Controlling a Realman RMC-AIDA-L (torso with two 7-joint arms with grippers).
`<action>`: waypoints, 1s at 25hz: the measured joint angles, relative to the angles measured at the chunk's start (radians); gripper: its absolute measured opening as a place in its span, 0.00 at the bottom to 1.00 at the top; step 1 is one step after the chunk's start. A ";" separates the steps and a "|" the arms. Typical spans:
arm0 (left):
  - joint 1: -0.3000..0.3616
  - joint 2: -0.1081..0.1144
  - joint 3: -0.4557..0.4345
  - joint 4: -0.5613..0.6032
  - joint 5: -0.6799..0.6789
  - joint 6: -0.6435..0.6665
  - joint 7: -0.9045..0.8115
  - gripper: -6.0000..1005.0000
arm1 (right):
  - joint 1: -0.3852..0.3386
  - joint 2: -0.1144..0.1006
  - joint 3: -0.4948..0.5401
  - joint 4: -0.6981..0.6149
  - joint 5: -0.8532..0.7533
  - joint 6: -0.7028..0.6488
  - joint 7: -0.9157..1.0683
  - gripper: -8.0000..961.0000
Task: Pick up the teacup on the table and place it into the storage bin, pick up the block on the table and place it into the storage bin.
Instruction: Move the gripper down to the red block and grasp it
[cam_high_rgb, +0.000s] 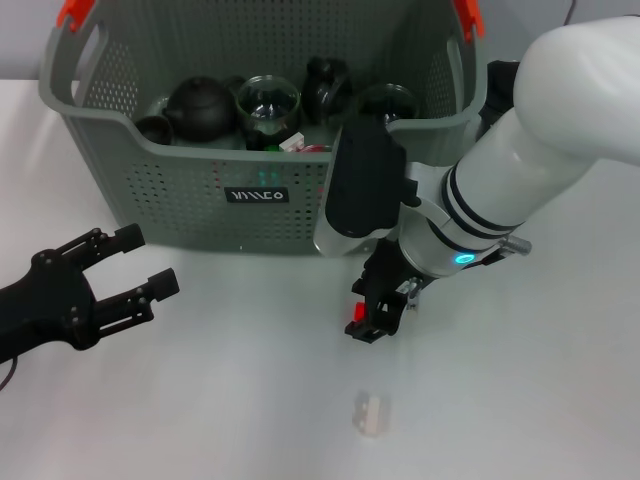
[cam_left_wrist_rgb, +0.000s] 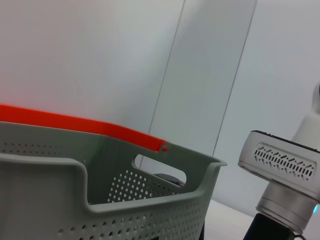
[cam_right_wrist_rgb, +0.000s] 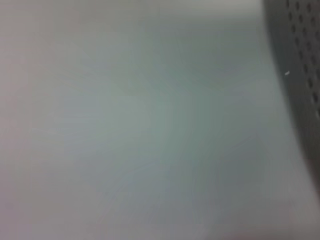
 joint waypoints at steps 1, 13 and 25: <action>0.000 0.000 0.000 0.000 0.000 -0.001 0.000 0.82 | 0.000 0.000 0.001 0.003 0.001 0.000 0.001 0.67; 0.000 0.000 -0.001 0.000 0.000 -0.007 0.000 0.82 | 0.012 0.000 0.004 0.030 0.019 -0.031 0.016 0.58; 0.002 0.000 0.000 0.000 0.000 -0.010 0.000 0.82 | 0.011 -0.001 0.003 0.008 0.046 -0.086 0.013 0.57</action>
